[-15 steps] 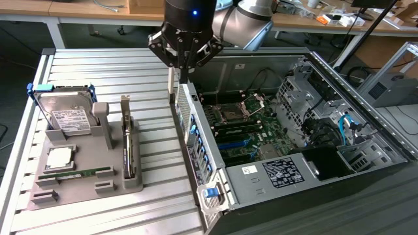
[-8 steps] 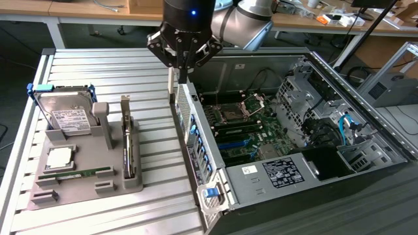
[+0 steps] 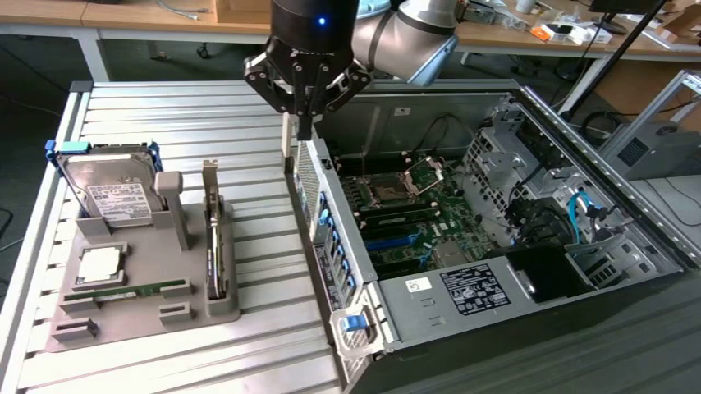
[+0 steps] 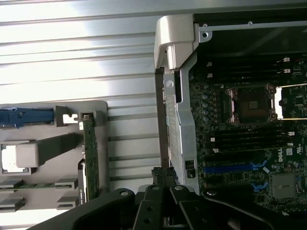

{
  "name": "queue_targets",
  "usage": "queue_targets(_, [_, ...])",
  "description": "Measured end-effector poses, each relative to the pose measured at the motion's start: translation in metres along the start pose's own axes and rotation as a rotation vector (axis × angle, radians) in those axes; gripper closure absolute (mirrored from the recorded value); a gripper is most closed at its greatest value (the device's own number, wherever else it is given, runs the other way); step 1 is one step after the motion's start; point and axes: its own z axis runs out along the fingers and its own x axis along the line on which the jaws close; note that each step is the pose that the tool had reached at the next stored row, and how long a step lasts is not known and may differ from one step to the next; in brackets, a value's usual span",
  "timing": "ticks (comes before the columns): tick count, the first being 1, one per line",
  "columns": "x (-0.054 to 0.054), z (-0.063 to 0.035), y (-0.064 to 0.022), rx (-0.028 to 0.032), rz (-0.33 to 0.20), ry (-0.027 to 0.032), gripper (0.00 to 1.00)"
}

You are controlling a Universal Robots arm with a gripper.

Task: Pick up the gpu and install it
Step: 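Reach for the gpu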

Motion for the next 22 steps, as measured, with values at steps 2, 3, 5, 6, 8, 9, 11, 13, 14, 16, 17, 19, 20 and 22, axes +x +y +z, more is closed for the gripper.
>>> queue_targets(2, [0.0008, 0.0, -0.0001, 0.0, 0.0, 0.0, 0.89])
queue_targets(3, [0.0012, -0.0001, -0.0001, 0.0, 0.0, 0.0, 0.89])
queue_targets(5, [0.0019, 0.0, -0.0001, 0.0, 0.0, 0.0, 0.89])
queue_targets(6, [0.0022, -0.0001, -0.0002, 0.0, 0.0, 0.0, 0.89])
queue_targets(8, [0.003, -0.0001, -0.0002, 0.0, 0.0, 0.0, 0.89])
queue_targets(9, [0.0033, -0.0001, -0.0002, 0.0, 0.0, 0.0, 0.89])
queue_targets(11, [0.004, -0.0001, -0.0003, 0.0, 0.0, 0.0, 0.89])
queue_targets(13, [0.0047, -0.0001, -0.0004, 0.0, 0.0, 0.0, 0.89])
queue_targets(14, [0.0052, -0.0002, -0.0004, 0.0, 0.0, 0.0, 0.89])
queue_targets(16, [0.0061, -0.0002, -0.0005, 0.0, 0.0, 0.0, 0.89])
queue_targets(17, [0.0065, -0.0002, -0.0005, 0.0, 0.0, 0.0, 0.89])
queue_targets(19, [0.0073, -0.0002, -0.0006, 0.0, 0.0, 0.0001, 0.89])
queue_targets(20, [0.0077, -0.0002, -0.0006, 0.0, 0.0, 0.0, 0.89])
queue_targets(22, [0.0084, -0.0003, -0.0006, 0.0, 0.0, 0.0, 0.89])
